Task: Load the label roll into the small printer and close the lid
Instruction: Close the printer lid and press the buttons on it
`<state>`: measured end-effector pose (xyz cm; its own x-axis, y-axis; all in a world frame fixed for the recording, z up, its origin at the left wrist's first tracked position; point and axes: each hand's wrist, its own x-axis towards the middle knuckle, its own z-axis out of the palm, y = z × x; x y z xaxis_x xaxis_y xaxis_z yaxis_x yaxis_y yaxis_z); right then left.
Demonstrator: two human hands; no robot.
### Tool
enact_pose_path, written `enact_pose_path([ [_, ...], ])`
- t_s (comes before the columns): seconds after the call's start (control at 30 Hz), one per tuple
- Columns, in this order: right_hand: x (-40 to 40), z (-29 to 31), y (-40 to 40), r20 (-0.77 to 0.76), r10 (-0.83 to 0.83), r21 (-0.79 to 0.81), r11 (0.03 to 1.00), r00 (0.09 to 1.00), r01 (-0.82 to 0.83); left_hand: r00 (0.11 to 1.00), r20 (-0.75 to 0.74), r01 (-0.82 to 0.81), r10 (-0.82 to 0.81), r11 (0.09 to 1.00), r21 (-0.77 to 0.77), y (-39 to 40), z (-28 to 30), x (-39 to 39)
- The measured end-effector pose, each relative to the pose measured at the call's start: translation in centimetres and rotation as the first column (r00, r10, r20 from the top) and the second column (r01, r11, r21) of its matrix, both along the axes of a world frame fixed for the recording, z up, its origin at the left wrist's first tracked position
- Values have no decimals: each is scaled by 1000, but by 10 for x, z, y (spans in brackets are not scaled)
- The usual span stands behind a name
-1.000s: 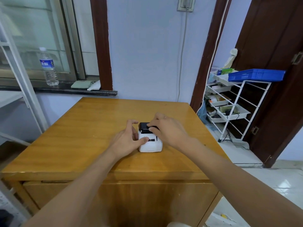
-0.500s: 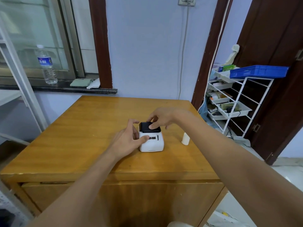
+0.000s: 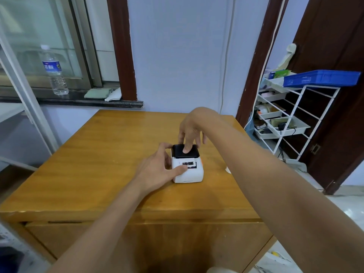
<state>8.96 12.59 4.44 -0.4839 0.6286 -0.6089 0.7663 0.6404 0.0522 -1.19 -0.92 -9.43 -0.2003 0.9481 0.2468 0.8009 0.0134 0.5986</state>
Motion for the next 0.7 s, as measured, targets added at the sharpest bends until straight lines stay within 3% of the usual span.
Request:
enact_pose_path([
  [0.13,-2,0,9,29,-8,-35,999,1000,9,1000,15,8,-8,1000,-14,1,-1,1],
  [0.43,6,-5,7,-62,-44,-64,997,997,40,996,-93,-5,3,1000,-29,2,-1,4],
  [0.7,32,-19,-24,-302,-94,-6,995,949,97,966,-251,-56,56,998,5,-5,0,7],
])
